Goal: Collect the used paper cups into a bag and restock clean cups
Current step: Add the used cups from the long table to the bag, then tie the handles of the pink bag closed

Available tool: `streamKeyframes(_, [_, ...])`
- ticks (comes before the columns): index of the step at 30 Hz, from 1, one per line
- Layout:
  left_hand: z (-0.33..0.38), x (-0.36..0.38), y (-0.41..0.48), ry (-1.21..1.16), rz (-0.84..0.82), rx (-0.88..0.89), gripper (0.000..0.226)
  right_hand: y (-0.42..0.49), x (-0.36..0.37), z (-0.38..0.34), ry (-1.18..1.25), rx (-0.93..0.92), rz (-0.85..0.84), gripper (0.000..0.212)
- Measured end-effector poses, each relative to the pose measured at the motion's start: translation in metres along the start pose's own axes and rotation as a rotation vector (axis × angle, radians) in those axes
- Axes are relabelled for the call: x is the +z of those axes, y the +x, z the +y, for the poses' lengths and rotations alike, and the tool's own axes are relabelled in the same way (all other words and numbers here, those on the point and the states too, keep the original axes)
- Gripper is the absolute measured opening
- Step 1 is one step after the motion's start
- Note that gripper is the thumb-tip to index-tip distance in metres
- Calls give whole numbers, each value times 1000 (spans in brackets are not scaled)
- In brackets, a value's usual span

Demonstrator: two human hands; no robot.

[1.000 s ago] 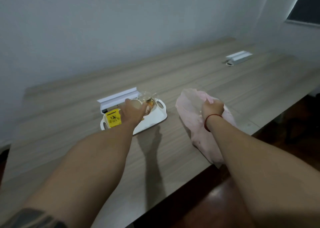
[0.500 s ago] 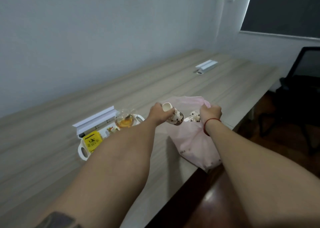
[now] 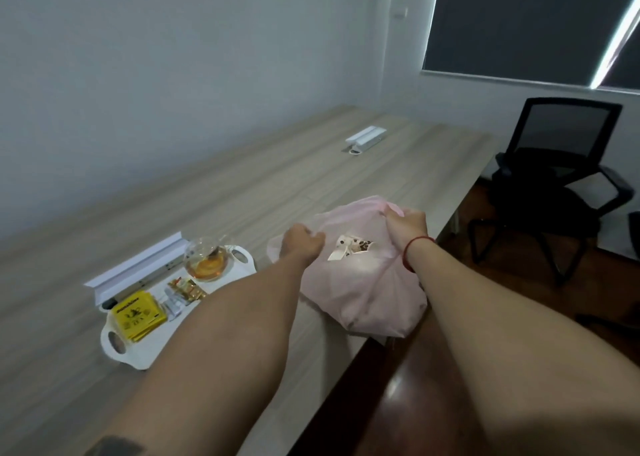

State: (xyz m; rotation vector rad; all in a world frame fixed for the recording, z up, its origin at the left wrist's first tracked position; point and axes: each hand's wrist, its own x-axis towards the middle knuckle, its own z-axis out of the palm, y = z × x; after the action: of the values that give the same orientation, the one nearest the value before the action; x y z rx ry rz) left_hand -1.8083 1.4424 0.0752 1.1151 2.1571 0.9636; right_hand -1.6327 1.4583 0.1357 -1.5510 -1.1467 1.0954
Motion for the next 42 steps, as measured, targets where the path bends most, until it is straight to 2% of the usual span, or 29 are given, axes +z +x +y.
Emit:
streamKeyframes(2, [-11,-2,2,32,127,-239,67,2,-4,-2,7,-9,-28,20])
streamKeyframes(3, [-20,-2,6,-14,110,-365,83,2,-6,-3,16,-14,-44,19])
streamKeyframes(5, [-41,5,23,-111,-35,-510,100,5,-9,-3,22,-21,-51,30])
streamKeyframes(7, [-75,22,56,-189,-138,-555,101,10,-14,0,-3,-9,-33,26])
streamKeyframes(8, [-89,29,65,-197,-176,-593,94,11,-16,2,-8,-1,-20,25])
streamKeyframes(10, [-91,26,58,-248,-169,-622,54,16,-22,6,1,21,23,27])
streamKeyframes(11, [-83,18,45,-254,-171,-619,38,18,-26,8,-4,31,50,27])
streamKeyframes(12, [-77,12,38,-276,-154,-605,32,19,-30,10,-14,44,71,26])
streamKeyframes(15, [-75,4,48,-349,-79,-567,28,25,-41,17,-54,77,124,35])
streamKeyframes(17, [-65,-3,54,-475,5,-568,32,30,-44,20,-17,97,184,39])
streamKeyframes(19, [-51,-14,57,-497,119,-502,41,35,-42,17,6,100,229,41])
streamKeyframes(21, [-32,-25,61,-462,194,-404,47,42,-35,8,10,83,224,37])
streamKeyframes(25, [9,-35,77,-587,239,-281,45,59,-13,-17,44,27,163,30])
streamKeyframes(28, [20,-38,82,-718,255,-310,40,76,-5,-26,77,38,187,34])
streamKeyframes(31, [21,-41,82,-740,447,-398,42,87,-3,-25,131,115,249,35])
streamKeyframes(33, [26,-44,83,-692,503,-388,42,90,6,-27,157,136,219,36])
streamKeyframes(36, [44,-48,85,-647,426,-330,46,96,25,-35,208,124,67,29])
streamKeyframes(39, [54,-48,95,-596,246,-188,41,96,38,-47,330,112,-126,11])
streamKeyframes(42, [43,-45,93,-421,127,-86,27,96,41,-37,329,82,-246,25])
